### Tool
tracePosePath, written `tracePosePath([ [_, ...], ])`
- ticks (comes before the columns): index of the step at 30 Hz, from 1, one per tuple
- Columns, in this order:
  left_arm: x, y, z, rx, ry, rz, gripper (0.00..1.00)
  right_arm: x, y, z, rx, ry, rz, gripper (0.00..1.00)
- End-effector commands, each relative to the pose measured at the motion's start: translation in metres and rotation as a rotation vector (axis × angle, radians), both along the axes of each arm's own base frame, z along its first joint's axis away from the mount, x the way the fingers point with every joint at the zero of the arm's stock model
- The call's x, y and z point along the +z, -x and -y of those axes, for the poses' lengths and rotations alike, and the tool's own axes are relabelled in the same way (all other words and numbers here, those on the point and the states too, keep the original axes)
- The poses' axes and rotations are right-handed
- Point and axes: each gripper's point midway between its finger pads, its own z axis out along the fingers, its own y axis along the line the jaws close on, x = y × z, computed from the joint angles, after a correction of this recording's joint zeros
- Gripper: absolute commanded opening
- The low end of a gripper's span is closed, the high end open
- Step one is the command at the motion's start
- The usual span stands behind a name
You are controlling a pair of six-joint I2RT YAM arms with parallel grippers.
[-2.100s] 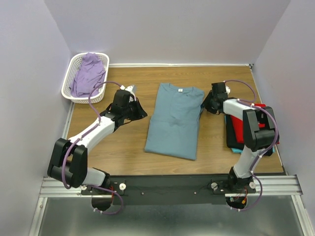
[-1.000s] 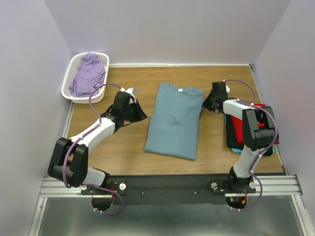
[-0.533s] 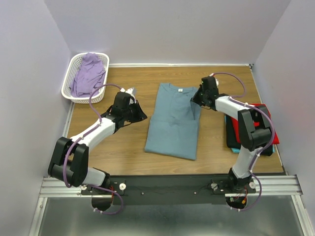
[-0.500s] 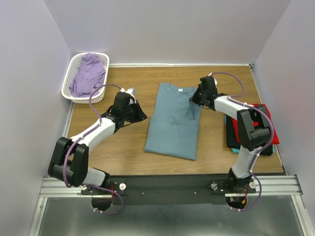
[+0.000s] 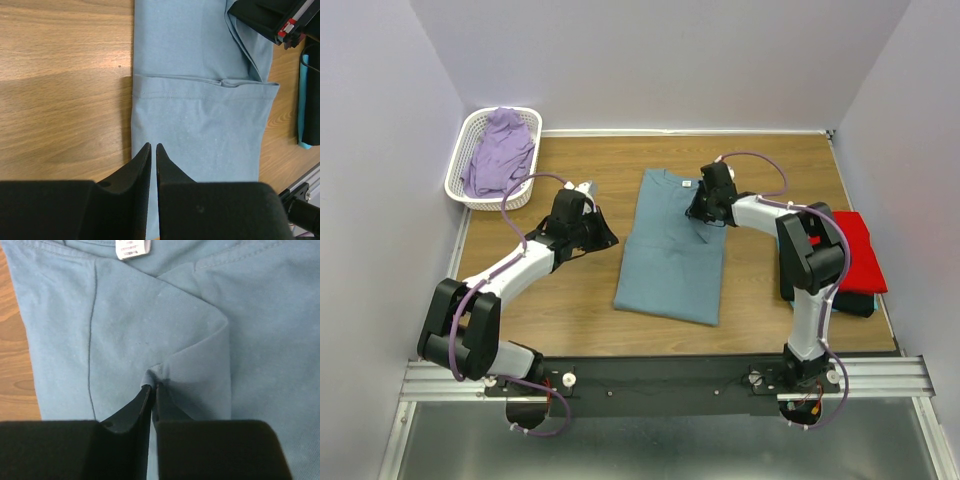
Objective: Fold and stack the t-shirts
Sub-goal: Fold the tshirt
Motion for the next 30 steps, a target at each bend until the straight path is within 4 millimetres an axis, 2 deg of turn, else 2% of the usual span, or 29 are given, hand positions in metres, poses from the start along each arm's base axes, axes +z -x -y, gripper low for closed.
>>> tracePosePath([
  [1,0.000,0.003,0.004,-0.020,0.013,0.007,0.15,0.005,-0.001,-0.013,0.056,-0.004,0.018,0.19],
  [3,0.000,0.003,0.005,-0.021,0.014,0.007,0.15,0.017,-0.002,-0.014,0.064,-0.006,0.042,0.30],
  [5,0.000,0.003,0.004,-0.019,0.013,0.008,0.15,0.027,-0.003,-0.015,0.067,-0.010,0.061,0.34],
  [6,-0.001,0.003,0.005,-0.020,0.013,0.006,0.15,0.042,-0.003,-0.015,0.070,-0.017,0.088,0.38],
  [10,0.000,0.003,0.005,-0.021,0.016,0.010,0.15,0.070,-0.004,-0.006,0.035,-0.004,0.141,0.44],
  [13,0.000,0.002,0.006,-0.022,0.017,0.011,0.15,0.076,-0.006,0.003,0.010,0.015,0.153,0.44],
  [17,0.002,0.002,0.006,-0.027,0.017,0.016,0.15,0.064,-0.011,0.015,0.003,0.000,0.114,0.36],
  [18,0.001,0.003,0.006,-0.028,0.016,0.017,0.15,0.054,-0.009,0.013,0.020,-0.026,0.080,0.31],
  [20,0.001,0.003,0.005,-0.025,0.015,0.017,0.15,0.046,-0.012,0.016,0.036,-0.052,0.055,0.27],
  [21,0.001,0.003,0.005,-0.025,0.015,0.017,0.15,0.034,-0.011,0.011,0.072,-0.071,0.025,0.24],
  [24,0.000,0.004,0.005,-0.028,0.014,0.016,0.15,0.011,-0.014,0.023,0.052,-0.091,-0.033,0.19],
  [26,0.000,0.004,0.004,-0.026,0.012,0.017,0.15,0.001,-0.017,0.034,0.031,-0.089,-0.053,0.18],
  [30,0.000,0.004,0.004,-0.023,0.010,0.018,0.15,-0.019,-0.017,0.039,0.036,-0.054,-0.080,0.17],
])
